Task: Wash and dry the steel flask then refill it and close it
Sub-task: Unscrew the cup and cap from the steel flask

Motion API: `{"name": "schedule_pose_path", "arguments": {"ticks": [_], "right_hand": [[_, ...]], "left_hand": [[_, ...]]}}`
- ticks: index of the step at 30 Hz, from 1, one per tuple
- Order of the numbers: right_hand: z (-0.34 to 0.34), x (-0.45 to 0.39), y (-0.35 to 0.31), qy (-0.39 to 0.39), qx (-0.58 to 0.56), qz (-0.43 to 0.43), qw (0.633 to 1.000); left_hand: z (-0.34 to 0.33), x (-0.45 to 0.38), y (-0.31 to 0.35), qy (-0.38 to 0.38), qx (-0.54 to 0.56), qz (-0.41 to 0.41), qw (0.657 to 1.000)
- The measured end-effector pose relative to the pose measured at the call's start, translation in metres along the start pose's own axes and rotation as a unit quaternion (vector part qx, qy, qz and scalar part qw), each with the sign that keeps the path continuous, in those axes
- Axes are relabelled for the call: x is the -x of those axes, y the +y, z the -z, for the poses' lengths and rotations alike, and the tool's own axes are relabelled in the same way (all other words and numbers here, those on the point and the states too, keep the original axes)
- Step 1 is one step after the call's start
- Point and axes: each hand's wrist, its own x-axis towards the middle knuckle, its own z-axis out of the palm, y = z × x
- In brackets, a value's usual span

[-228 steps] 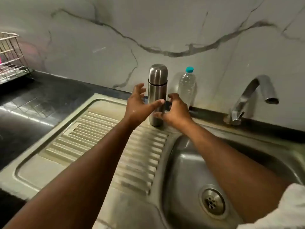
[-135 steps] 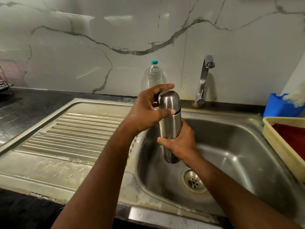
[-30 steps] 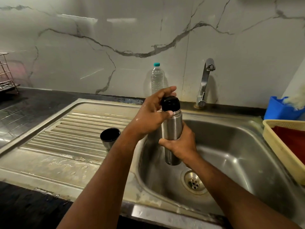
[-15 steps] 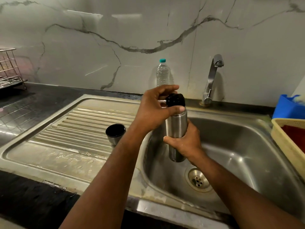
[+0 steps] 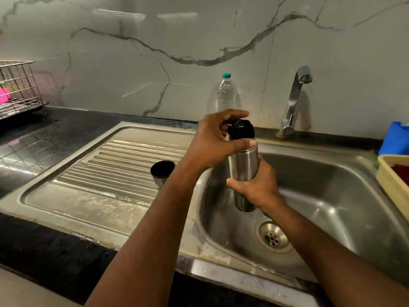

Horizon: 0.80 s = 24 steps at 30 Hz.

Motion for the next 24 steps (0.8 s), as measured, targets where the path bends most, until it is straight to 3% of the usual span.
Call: {"name": "schedule_pose_path", "arguments": {"ticks": [5, 9, 15, 24], "right_hand": [[0.000, 0.002, -0.003, -0.005, 0.005, 0.005, 1.000], [0.002, 0.001, 0.000, -0.002, 0.003, 0.005, 1.000], [0.004, 0.002, -0.003, -0.006, -0.005, 0.015, 1.000], [0.004, 0.002, -0.002, -0.015, -0.019, 0.022, 0.999]], "left_hand": [[-0.003, -0.001, 0.001, 0.092, -0.011, 0.037, 0.995], [-0.002, 0.000, 0.006, 0.106, -0.019, 0.040, 0.993], [0.020, 0.007, 0.006, 0.088, 0.089, 0.091, 0.988], [0.093, 0.044, -0.005, 0.130, 0.018, 0.170, 0.977]]}}
